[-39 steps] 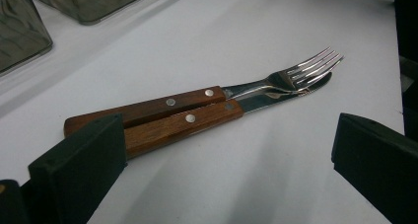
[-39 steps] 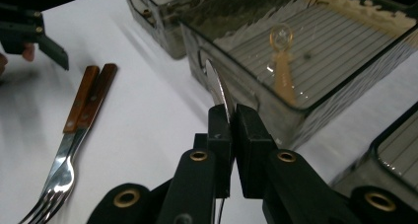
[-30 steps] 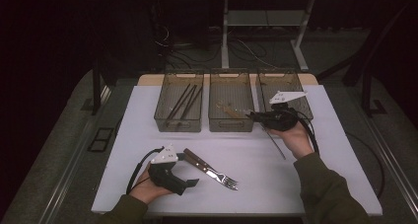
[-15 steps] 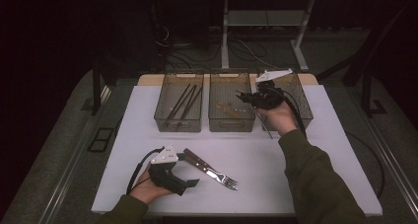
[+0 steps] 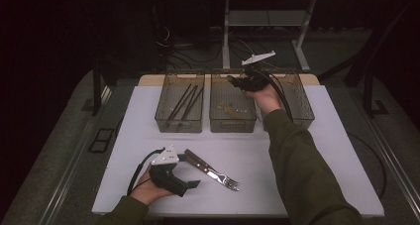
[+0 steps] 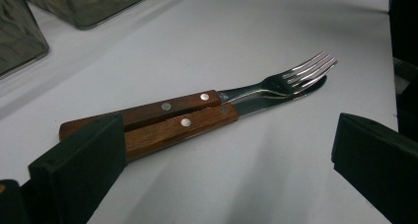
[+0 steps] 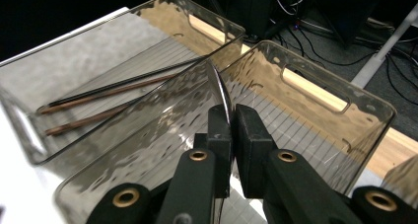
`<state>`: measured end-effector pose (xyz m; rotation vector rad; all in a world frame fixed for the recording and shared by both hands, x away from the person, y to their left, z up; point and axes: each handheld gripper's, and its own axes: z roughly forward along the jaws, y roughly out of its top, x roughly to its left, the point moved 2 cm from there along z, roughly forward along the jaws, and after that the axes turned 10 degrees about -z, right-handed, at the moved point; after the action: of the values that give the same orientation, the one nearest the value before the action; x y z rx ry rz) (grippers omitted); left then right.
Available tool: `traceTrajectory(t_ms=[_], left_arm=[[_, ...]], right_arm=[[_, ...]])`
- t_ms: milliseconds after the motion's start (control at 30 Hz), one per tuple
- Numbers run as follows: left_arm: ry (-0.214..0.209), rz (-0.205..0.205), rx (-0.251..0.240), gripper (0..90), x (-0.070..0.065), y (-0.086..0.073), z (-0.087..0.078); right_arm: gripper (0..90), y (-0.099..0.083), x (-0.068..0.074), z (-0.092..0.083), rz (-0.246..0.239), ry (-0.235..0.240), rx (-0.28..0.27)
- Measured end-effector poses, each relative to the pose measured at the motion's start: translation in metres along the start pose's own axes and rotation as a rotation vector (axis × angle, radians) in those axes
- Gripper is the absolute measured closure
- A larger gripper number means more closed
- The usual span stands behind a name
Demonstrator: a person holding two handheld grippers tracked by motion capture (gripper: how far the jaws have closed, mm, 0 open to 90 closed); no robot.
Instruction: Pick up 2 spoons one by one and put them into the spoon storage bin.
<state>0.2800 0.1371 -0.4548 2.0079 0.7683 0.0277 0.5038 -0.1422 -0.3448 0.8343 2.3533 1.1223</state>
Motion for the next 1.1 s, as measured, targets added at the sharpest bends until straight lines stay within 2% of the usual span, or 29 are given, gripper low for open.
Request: traceTrajectory(t_ms=[100,267,333,400,500,567,633,833,1100], left_arm=[[0.000,-0.001,-0.002,0.0,0.000,0.000,0.000],[-0.003,-0.011,-0.007,0.0,-0.001,0.000,0.001],[-0.001,0.000,-0.002,0.0,0.000,0.000,0.000],[-0.004,-0.007,-0.002,0.0,-0.001,0.000,0.001],[-0.005,-0.003,-0.002,0.0,0.000,0.000,0.001],[-0.005,0.001,-0.002,0.0,0.000,0.000,0.001],[-0.005,0.001,-0.001,0.0,-0.001,0.000,0.001],[-0.004,-0.002,0.003,0.0,-0.001,0.000,0.002],[0.002,0.004,0.001,0.0,-0.002,0.000,0.001]], right_arm=[[85.5,0.003,-0.005,0.008,0.002,-0.014,0.003],[85.4,0.003,-0.014,0.023,0.031,-0.029,0.007],[85.5,0.002,-0.016,0.029,0.039,-0.030,0.010],[85.4,-0.001,-0.018,0.034,0.051,-0.033,0.018],[83.6,-0.008,-0.018,0.042,0.056,-0.034,0.049],[65.9,-0.013,-0.017,0.047,0.066,-0.043,0.075],[55.0,-0.016,-0.015,0.050,0.057,-0.069,0.101],[46.2,-0.020,-0.011,0.040,0.058,-0.039,0.076],[37.1,-0.029,-0.001,0.013,0.098,0.030,0.014]])
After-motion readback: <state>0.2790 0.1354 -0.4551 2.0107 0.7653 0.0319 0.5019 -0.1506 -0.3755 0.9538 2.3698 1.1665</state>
